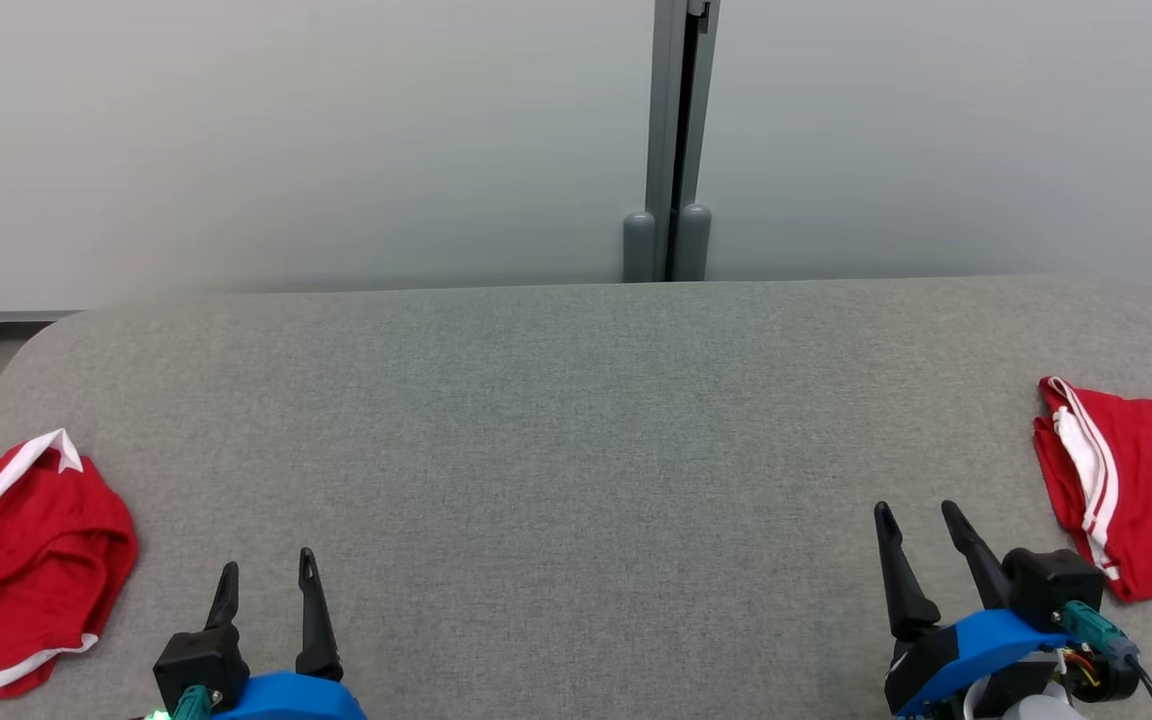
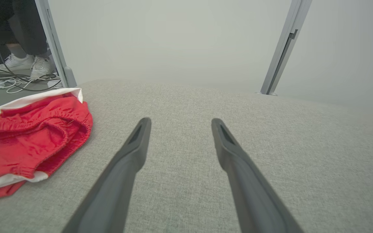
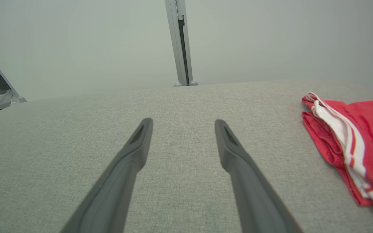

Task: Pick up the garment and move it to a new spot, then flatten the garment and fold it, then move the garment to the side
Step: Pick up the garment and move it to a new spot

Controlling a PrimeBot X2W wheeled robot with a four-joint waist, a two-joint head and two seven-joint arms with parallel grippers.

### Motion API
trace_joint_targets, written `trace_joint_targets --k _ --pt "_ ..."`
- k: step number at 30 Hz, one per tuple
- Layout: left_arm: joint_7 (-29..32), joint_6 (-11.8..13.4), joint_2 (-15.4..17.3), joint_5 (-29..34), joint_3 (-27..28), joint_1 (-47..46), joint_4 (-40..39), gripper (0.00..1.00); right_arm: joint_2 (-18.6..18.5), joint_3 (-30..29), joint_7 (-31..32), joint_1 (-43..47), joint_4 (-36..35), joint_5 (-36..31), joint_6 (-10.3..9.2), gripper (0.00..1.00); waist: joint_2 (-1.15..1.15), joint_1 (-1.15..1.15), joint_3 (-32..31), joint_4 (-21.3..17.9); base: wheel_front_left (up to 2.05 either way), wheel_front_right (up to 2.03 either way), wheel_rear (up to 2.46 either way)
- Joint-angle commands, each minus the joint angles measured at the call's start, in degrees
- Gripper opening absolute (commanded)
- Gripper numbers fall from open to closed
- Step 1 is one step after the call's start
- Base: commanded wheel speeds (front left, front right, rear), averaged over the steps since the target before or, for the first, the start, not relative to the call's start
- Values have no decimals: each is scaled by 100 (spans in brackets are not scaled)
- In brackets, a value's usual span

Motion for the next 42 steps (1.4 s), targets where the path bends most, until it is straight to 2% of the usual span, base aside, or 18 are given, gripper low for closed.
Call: trace_joint_targets --k 1,6,11,18,20,30,42 --pt "2 -10 0 31 -24 25 -28 100 -11 15 -30 80 -6 58 0 100 1 1 11 34 0 0 0" --pt "2 -24 1 50 -2 -18 -31 100 -11 46 -30 41 -23 90 0 100 1 1 57 183 0 0 0" --pt "2 -18 1 41 47 -45 -20 100 -12 101 -30 82 -59 92 0 100 1 1 87 544 0 0 0" --pt "1 -55 0 135 102 14 28 100 -13 160 -30 144 -54 160 0 100 1 1 86 1375 0 0 0" --pt "2 -65 -2 162 162 56 38 100 -14 213 -31 130 -55 199 0 100 1 1 93 1758 0 0 0" --pt "2 -87 -3 243 326 108 16 100 -14 336 -31 40 -37 330 0 100 1 1 152 2834 0 0 0" --pt "2 93 -1 -6 518 301 -267 100 -16 734 -30 -330 77 275 0 100 1 1 432 2972 0 0 0"
